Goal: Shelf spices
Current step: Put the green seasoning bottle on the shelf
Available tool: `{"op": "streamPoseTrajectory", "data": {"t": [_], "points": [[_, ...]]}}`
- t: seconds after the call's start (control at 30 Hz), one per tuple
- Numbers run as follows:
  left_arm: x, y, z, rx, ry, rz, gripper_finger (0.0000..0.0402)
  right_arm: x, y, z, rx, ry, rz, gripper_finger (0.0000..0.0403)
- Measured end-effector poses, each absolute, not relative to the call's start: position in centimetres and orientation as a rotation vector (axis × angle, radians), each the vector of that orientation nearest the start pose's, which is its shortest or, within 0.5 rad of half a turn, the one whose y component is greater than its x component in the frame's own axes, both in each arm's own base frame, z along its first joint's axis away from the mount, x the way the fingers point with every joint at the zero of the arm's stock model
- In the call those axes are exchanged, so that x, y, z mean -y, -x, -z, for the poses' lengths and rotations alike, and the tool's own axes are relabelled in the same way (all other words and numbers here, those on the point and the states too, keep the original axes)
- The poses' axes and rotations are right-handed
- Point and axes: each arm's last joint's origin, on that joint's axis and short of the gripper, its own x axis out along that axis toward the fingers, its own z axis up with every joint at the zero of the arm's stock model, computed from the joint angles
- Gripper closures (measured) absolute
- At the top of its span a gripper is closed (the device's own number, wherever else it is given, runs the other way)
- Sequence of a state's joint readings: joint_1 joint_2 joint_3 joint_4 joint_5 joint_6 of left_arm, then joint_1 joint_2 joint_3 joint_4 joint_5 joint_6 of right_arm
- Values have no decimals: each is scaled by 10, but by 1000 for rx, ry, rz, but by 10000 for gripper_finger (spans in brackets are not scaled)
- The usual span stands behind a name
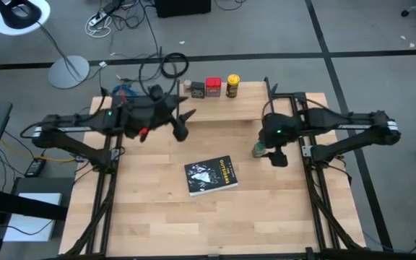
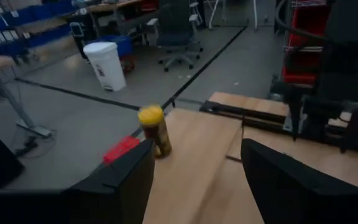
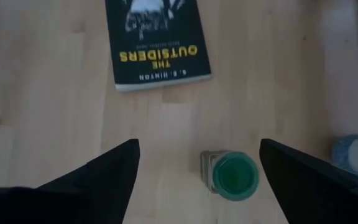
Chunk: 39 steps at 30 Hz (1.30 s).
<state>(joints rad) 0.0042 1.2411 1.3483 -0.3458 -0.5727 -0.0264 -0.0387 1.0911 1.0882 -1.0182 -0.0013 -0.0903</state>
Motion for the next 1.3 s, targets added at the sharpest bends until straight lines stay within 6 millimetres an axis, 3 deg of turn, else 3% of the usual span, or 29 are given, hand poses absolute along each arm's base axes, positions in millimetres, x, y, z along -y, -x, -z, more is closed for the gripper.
{"op": "streamPoseTrajectory", "data": {"t": [0.33, 0.57, 0.77, 1.07, 1.3], "points": [[0, -234, -319, -206, 199, -552, 159, 16, -214, -285, -1241, 52, 86, 74], [8, -215, -276, -171, 291, -581, 159, 26, -222, -271, -1341, 18, 134, 66], [8, -205, -261, -126, 324, -572, 159, 34, -230, -259, -1403, -7, 157, 66], [8, -203, -263, -116, 319, -561, 159, 44, -243, -238, -1495, -34, 174, 70], [10, -202, -263, -119, 317, -553, 159, 48, -249, -224, -1568, -38, 157, 98]]}}
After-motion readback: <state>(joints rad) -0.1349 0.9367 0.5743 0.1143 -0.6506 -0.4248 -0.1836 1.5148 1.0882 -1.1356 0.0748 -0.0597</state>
